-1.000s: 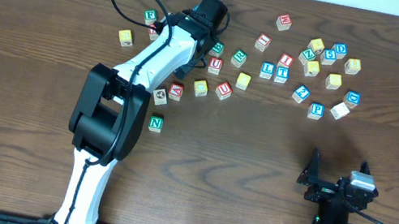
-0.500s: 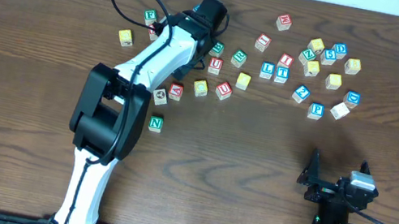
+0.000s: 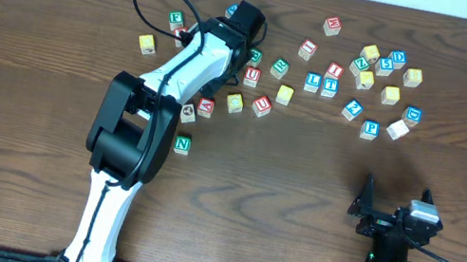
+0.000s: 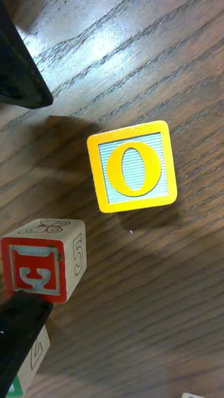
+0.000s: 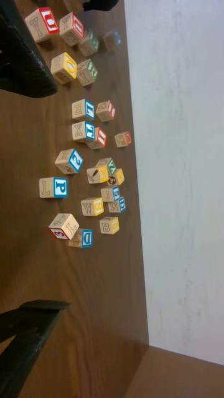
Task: Spell out NEURIPS
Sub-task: 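Lower the left gripper and close it on the red E block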
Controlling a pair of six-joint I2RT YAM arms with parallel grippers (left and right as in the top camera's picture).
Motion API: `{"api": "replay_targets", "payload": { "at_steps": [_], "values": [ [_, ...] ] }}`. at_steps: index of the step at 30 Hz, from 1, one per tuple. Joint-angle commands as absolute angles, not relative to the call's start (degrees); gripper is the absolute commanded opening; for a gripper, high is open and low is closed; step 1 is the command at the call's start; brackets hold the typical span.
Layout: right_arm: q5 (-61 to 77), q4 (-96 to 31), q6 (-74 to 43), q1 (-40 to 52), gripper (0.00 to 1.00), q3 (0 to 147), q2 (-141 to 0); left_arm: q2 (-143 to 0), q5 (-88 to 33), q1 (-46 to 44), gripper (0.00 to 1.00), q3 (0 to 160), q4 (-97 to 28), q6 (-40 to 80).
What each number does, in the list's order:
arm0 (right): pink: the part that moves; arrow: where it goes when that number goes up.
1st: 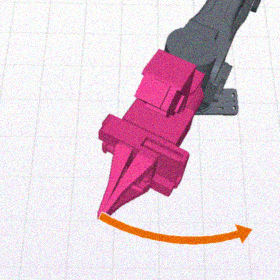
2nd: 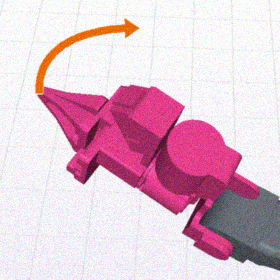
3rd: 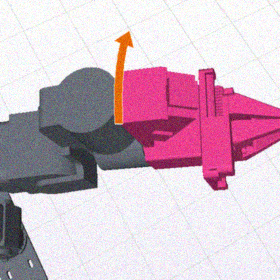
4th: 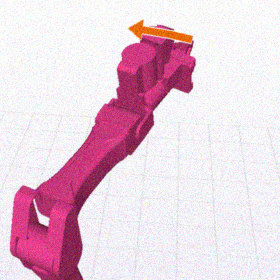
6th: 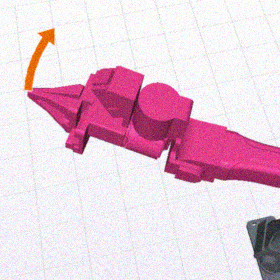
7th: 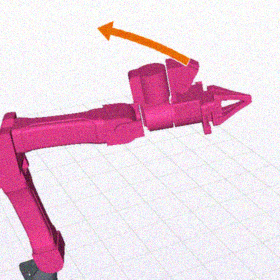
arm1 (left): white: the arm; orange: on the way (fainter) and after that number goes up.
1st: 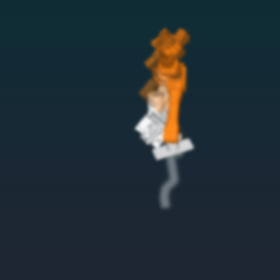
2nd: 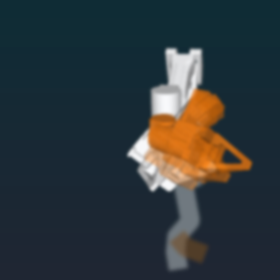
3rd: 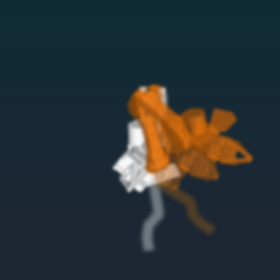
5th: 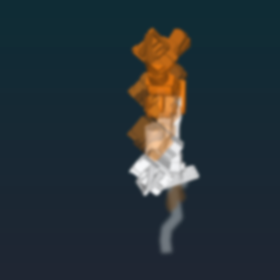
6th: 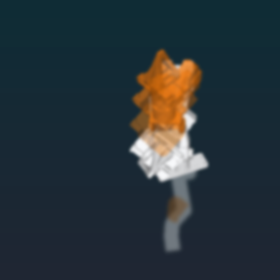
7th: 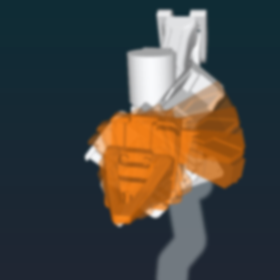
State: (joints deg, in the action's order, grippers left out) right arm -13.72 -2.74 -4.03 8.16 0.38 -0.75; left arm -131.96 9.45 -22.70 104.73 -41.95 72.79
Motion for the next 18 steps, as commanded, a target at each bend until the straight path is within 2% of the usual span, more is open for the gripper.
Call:
{"api": "replay_targets", "payload": {
  "at_steps": [1,18],
  "values": [
    [-13.8,-3.0,-3.6,8.2,0.99,0.3,-0.8,-132.7,11.3,-22.5,0.95,105.2,-42.8,71.6],
    [-13.8,-3.0,-3.6,8.2,0.99,0.3,-0.8,-132.7,12.6,-22.5,0.94,105.2,-44.0,66.2]
  ]
}}
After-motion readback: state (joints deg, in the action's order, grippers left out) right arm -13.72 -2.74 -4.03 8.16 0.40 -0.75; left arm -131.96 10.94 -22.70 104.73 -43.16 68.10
